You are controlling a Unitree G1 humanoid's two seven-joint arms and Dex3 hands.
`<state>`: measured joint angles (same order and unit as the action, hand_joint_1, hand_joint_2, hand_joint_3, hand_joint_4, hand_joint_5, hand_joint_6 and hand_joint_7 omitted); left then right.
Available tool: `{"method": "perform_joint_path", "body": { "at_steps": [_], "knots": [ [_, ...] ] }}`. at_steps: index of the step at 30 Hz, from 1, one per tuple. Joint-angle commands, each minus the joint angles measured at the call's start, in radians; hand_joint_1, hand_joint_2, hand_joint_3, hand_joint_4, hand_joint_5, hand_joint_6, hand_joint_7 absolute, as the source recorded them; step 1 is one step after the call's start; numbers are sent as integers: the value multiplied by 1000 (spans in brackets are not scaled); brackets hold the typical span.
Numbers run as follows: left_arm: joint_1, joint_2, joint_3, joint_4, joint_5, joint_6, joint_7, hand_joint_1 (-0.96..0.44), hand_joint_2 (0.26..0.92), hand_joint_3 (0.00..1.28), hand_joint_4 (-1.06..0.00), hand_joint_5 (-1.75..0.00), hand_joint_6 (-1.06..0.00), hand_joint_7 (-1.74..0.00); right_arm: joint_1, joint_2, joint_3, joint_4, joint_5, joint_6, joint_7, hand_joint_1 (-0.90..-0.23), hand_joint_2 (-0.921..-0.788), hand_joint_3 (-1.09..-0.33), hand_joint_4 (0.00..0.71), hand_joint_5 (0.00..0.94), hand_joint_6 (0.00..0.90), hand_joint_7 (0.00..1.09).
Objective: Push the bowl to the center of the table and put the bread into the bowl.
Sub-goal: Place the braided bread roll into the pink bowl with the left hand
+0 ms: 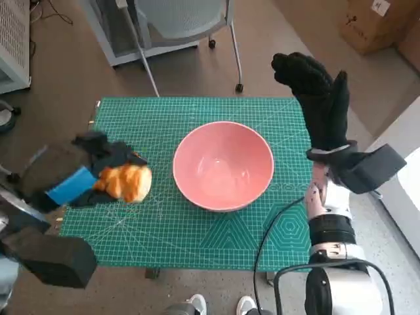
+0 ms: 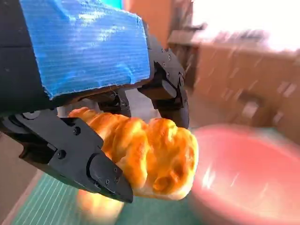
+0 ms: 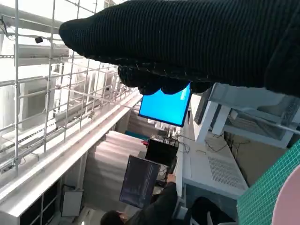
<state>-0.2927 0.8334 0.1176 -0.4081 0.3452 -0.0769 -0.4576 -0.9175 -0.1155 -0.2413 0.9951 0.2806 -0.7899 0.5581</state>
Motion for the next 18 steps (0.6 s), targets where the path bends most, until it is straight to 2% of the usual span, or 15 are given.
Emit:
{"method": "perform_joint_path", "body": {
  "at_steps": [1, 7, 13, 18],
  "knots": [
    [-166, -62, -92, 31, 19, -23, 15, 2, 902, 7, -764, -1083, -768, -1016, 12, -3, -4, 21, -2, -3, 0, -572, -921, -601, 329, 1, 475, 1],
    [-346, -176, -232, 175, 68, -83, 39, 2, 899, 3, -780, -1019, -777, -1049, 15, -8, -6, 24, 1, -11, 9, -569, -921, -602, 329, 0, 475, 1],
    [-461, -260, -337, 393, 110, -196, 66, 1, 917, 20, -721, -1050, -718, -1143, 23, -19, -13, 23, 8, -14, 21, -568, -921, -601, 329, 0, 475, 1],
    [-521, -314, -386, 543, 126, -269, 86, 0, 920, 44, -681, -1078, -694, -1185, 34, -26, -21, 16, 13, -21, 33, -560, -921, -602, 329, 0, 474, 0]
  ]
}}
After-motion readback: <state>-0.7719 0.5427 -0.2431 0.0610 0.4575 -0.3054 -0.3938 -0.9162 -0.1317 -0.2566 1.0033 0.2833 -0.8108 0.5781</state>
